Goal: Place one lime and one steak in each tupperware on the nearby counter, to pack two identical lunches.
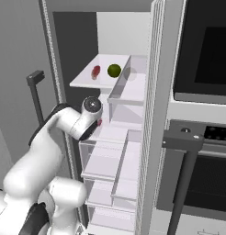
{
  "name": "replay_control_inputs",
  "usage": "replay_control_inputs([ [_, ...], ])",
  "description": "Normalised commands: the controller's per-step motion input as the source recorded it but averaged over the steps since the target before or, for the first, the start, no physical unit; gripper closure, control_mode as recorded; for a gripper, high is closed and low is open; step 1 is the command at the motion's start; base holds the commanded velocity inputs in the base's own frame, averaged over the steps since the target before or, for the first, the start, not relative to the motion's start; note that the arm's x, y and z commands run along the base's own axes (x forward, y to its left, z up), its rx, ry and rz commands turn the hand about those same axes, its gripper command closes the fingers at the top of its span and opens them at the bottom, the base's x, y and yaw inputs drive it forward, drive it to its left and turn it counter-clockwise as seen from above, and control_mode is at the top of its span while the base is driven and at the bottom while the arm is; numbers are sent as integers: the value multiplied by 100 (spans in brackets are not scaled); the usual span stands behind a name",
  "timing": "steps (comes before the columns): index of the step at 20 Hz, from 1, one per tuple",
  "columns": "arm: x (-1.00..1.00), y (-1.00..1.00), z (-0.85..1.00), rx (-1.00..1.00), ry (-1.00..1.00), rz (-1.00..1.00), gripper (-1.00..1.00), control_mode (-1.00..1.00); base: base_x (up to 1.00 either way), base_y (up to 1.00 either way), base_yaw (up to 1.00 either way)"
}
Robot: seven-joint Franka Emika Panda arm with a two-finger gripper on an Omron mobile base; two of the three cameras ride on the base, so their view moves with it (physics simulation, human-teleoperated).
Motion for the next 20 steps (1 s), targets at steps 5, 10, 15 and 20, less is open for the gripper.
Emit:
replay_control_inputs([
  [5,-100,-1,51,-1,0,0,100,-100,0,0,0],
  [10,-100,-1,66,0,0,0,100,-100,0,0,0],
  [15,-80,0,60,-3,0,0,100,100,-20,0,0],
  [20,0,0,0,0,0,0,100,100,-100,0,-5],
])
